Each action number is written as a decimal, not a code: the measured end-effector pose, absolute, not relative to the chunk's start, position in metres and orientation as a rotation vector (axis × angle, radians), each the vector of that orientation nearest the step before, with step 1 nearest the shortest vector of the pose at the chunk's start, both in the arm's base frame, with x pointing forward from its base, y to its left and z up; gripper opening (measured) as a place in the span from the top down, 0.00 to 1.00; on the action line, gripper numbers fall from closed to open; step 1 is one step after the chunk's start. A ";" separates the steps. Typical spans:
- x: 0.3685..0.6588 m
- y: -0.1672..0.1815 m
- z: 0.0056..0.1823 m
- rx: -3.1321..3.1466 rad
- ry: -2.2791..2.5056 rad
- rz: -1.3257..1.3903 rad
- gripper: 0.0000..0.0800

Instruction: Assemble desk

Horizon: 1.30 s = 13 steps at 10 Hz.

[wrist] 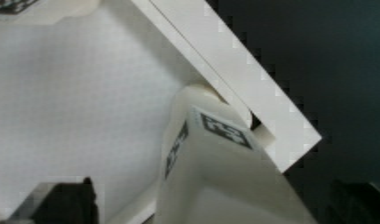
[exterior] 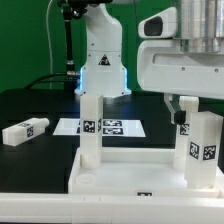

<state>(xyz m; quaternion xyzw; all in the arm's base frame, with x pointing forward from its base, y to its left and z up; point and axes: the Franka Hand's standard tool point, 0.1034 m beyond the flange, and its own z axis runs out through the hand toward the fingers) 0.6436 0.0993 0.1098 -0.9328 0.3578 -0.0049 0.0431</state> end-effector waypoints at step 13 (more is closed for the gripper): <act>0.645 0.102 0.109 -3.096 -0.301 -0.075 0.34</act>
Offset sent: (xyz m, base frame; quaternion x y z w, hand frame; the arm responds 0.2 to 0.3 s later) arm 0.0057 0.0065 0.0042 0.0090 -0.0029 -0.2711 0.9625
